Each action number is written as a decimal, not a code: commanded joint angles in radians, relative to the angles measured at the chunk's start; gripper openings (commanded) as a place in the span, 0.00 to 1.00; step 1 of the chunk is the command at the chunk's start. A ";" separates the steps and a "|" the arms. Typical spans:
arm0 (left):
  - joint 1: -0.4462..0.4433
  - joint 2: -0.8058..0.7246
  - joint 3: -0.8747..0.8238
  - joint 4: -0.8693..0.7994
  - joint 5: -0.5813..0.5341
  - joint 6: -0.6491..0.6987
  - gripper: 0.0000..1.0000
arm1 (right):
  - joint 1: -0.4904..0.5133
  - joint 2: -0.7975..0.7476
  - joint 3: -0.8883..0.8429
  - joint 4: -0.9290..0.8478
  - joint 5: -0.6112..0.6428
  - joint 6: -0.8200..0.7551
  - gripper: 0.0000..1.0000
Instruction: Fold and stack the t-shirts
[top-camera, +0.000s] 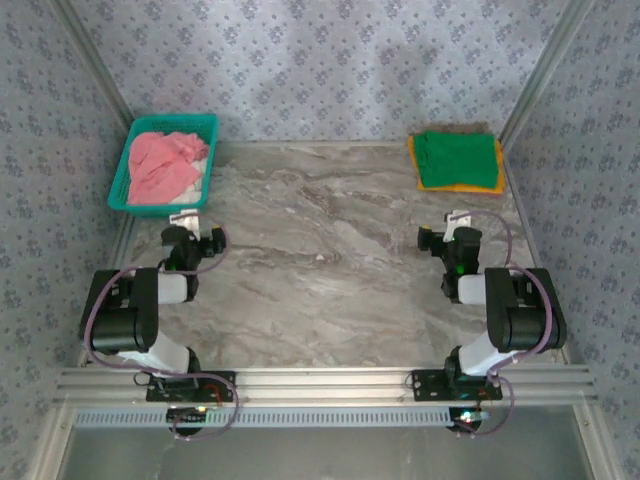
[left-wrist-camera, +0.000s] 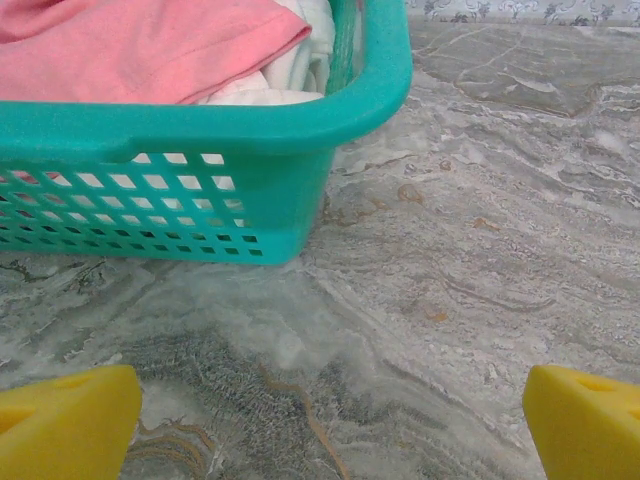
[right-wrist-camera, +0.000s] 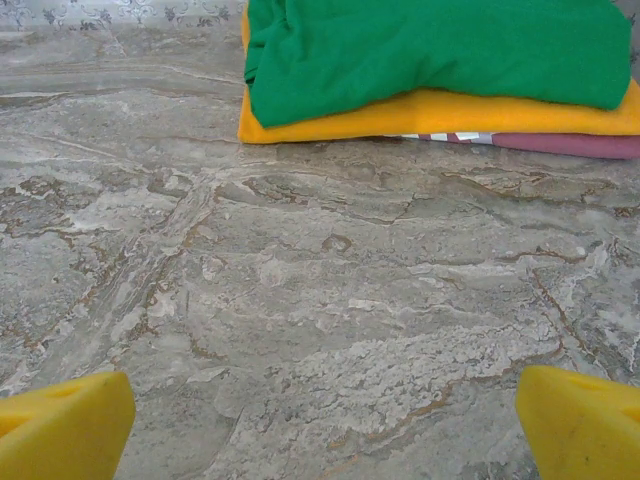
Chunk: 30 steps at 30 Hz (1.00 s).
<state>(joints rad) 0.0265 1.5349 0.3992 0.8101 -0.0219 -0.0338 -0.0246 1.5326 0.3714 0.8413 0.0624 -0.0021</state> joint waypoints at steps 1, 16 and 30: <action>0.001 0.001 0.019 -0.003 0.019 0.012 0.98 | -0.006 -0.007 0.016 -0.014 -0.013 -0.015 1.00; 0.011 0.002 0.020 -0.004 0.031 0.003 0.98 | -0.016 -0.007 0.019 -0.019 -0.031 -0.007 1.00; -0.013 -0.379 0.481 -0.830 -0.043 -0.166 0.91 | 0.077 -0.374 0.450 -0.797 -0.071 0.157 1.00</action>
<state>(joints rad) -0.0311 1.1080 0.7212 0.2558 -0.0582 -0.1169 -0.0063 1.1240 0.7280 0.2634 0.0811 0.1349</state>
